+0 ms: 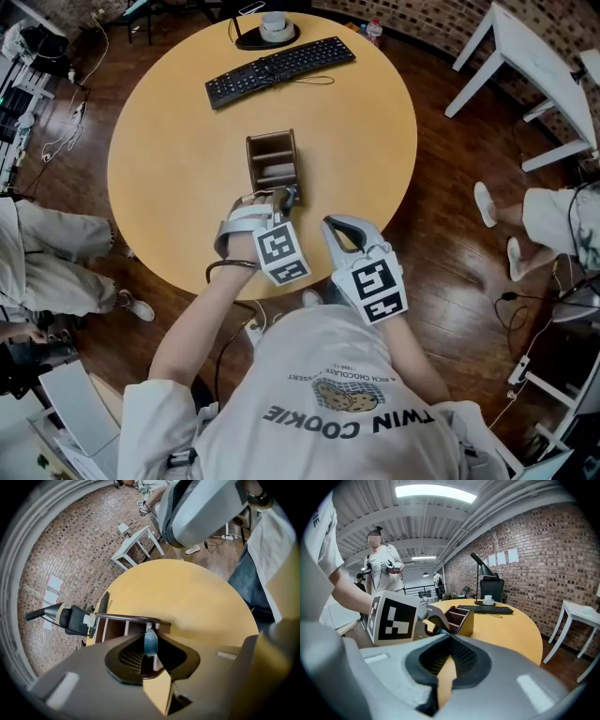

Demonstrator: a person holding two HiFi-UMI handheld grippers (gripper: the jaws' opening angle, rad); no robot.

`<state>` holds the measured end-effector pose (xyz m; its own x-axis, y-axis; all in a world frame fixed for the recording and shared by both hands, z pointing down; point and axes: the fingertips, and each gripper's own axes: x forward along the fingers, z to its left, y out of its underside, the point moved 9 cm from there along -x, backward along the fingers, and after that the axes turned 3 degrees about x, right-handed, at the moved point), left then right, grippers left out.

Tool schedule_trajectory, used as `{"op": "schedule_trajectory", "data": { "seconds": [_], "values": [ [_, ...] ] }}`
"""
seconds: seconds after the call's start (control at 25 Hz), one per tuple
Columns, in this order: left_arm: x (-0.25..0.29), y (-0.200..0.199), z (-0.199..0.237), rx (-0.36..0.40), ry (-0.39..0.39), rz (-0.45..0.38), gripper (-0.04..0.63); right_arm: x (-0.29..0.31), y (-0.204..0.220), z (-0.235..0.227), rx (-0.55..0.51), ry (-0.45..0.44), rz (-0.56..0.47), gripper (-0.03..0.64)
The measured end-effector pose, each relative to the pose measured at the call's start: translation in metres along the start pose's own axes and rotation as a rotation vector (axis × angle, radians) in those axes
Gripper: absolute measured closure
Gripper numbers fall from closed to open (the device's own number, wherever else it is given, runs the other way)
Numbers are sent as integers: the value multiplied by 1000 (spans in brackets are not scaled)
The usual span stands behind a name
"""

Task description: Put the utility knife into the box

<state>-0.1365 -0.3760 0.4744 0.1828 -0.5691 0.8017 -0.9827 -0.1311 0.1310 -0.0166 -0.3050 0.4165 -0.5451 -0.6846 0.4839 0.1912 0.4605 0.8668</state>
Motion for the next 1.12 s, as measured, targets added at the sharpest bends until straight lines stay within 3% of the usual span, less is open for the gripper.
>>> {"op": "schedule_trajectory", "data": {
  "seconds": [0.24, 0.44, 0.64, 1.12],
  "values": [
    [3, 0, -3, 5, -2, -1, 512, 0, 2, 2, 0, -6, 2, 615],
    [0, 3, -6, -7, 0, -14, 466, 1, 1, 7, -1, -11, -1, 615],
    [-10, 6, -9, -31, -37, -42, 459, -1, 4, 13, -5, -8, -8, 615],
    [-71, 22, -22, -241, -120, -184, 463, -18, 11, 50, -12, -25, -8, 615]
  ]
}}
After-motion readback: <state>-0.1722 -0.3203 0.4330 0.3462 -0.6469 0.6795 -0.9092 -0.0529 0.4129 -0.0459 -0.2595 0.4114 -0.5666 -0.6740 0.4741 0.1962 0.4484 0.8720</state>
